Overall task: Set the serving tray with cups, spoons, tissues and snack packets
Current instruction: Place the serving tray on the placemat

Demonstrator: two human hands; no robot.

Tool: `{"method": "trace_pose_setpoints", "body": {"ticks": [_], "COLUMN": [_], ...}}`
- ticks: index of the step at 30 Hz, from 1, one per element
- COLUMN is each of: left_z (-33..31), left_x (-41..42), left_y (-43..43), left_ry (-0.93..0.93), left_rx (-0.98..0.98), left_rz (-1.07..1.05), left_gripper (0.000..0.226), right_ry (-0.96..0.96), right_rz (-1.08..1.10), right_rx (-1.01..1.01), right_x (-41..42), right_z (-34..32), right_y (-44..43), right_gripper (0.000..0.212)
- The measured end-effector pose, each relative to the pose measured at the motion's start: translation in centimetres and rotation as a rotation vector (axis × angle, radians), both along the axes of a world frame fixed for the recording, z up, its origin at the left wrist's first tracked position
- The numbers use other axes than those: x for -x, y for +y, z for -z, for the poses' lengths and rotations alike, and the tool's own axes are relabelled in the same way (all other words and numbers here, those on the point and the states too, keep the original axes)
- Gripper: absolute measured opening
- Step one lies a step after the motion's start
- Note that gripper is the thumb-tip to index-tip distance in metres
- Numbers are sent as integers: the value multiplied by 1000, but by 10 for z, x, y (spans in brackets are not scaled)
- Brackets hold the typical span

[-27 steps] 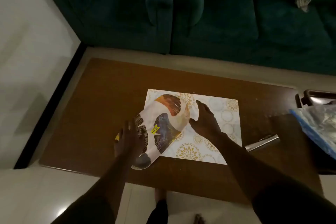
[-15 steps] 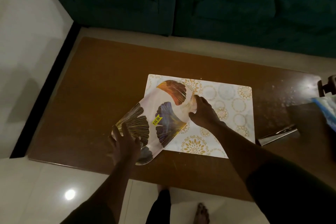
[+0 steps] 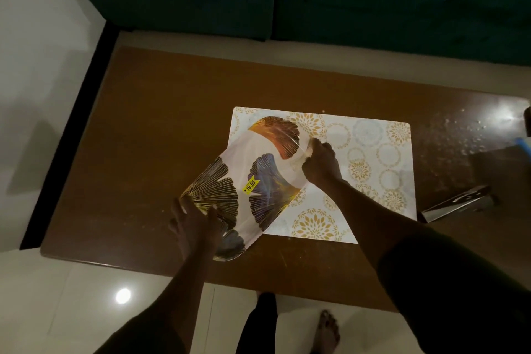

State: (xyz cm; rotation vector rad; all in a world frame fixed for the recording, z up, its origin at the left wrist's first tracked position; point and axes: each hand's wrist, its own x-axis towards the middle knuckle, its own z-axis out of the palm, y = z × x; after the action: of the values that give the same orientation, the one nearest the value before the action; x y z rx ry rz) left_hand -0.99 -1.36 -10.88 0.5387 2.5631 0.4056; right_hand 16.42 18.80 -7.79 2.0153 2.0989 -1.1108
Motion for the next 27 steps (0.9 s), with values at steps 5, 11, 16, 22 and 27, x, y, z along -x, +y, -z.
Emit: {"method": "trace_pose_setpoints", "body": {"ticks": [5,11,16,22,27], "left_z": [-10,-19,-13,-13,-15], "left_x": [15,-4,-19,-27,-38], "left_y": [16,98,141,150,153], "left_ry": [100,56,-19,24,182], "left_rx": [-61,-139,-170,-88,-60], "left_rz": [41,338,511,573,616], "left_gripper": [50,48,47,50,49], "right_ry": [36,-47,-117,-74,-157], "right_rz": [281,531,584,618,499], "right_rx": [15,72,116,103,-329], "right_x": [-18,-95,-132,-136,-136], "right_z": [4,14,24,26,2], "right_y": [-6,-22,-39,-38,-29], "right_gripper": [44,42,44,41,49]}}
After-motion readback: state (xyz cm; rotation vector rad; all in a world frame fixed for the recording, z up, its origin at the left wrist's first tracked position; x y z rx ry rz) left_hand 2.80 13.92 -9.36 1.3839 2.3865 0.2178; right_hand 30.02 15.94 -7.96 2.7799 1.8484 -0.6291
